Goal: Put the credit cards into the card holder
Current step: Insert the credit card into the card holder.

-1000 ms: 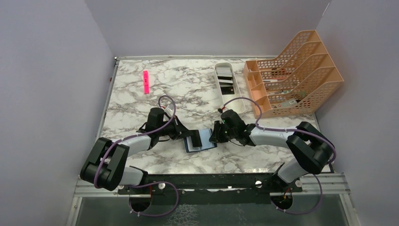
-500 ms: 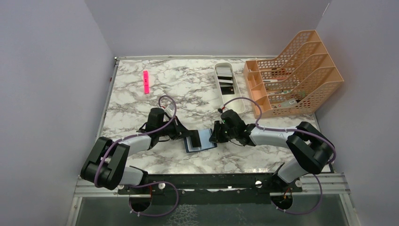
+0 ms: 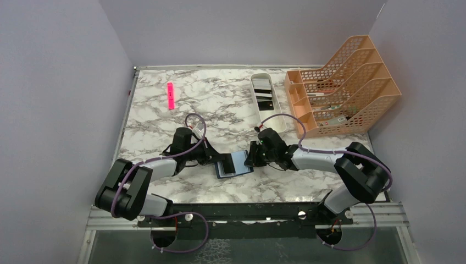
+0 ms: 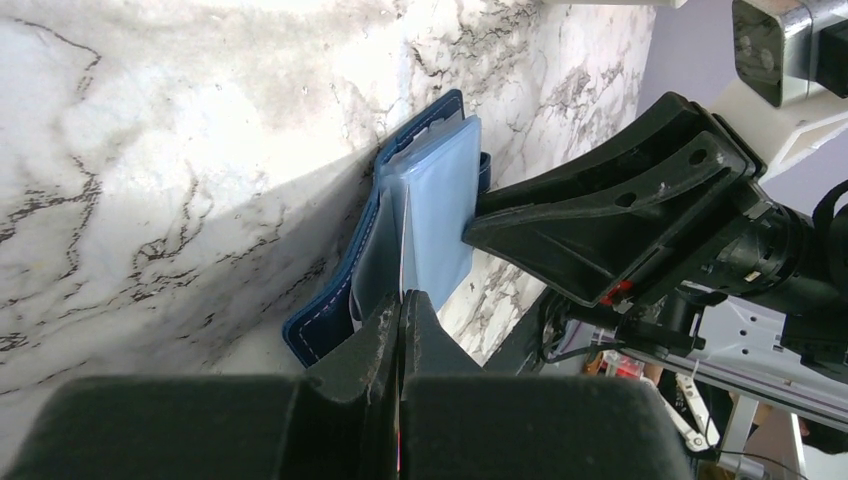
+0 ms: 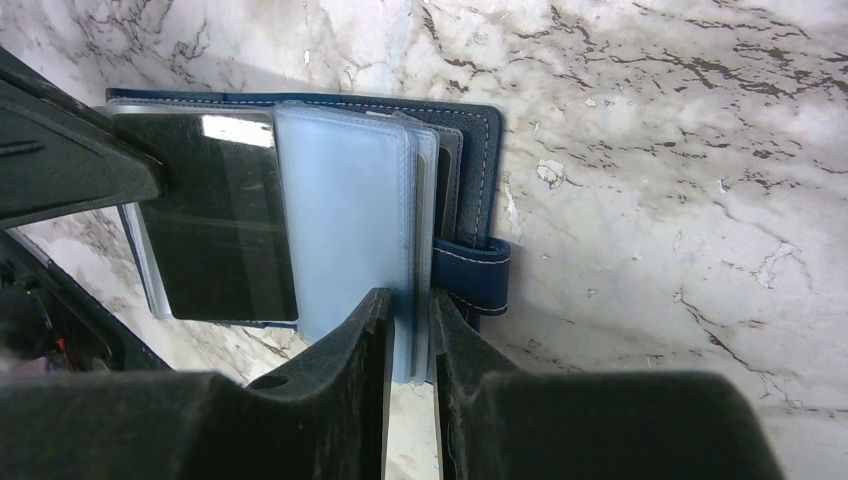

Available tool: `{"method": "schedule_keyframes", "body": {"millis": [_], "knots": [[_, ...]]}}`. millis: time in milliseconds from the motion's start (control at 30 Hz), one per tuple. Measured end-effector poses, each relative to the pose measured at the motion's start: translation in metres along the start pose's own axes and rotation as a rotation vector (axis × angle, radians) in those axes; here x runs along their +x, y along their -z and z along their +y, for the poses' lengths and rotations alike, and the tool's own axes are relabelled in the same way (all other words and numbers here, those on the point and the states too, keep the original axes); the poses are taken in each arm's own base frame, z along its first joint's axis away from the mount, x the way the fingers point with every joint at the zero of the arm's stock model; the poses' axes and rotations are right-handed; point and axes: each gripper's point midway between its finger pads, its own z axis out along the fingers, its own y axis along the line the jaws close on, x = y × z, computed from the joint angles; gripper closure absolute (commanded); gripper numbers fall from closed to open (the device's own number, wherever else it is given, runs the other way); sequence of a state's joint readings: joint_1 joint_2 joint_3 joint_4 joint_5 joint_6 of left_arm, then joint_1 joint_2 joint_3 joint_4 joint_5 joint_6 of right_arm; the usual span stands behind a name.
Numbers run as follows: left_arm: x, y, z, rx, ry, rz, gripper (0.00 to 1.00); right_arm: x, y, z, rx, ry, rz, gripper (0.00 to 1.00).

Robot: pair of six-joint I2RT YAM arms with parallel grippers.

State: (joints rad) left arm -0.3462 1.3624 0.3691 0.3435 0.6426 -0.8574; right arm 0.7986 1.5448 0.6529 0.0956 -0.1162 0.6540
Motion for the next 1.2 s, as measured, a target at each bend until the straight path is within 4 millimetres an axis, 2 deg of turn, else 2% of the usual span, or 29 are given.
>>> {"method": "schedule_keyframes", "body": {"millis": [633,1033,1200], "knots": [[0.006,-0.001,0.006,0.016,0.039,-0.013,1.00,-0.001,-0.002,0.001,-0.008,0.001,-0.003,0.77],[0.003,-0.003,0.006,0.032,-0.011,-0.023,1.00,-0.001,-0.003,0.002,-0.017,0.002,-0.008,0.77],[0.005,-0.006,0.012,0.023,-0.026,-0.011,1.00,-0.001,-0.003,0.002,-0.018,0.002,-0.008,0.77]]}}
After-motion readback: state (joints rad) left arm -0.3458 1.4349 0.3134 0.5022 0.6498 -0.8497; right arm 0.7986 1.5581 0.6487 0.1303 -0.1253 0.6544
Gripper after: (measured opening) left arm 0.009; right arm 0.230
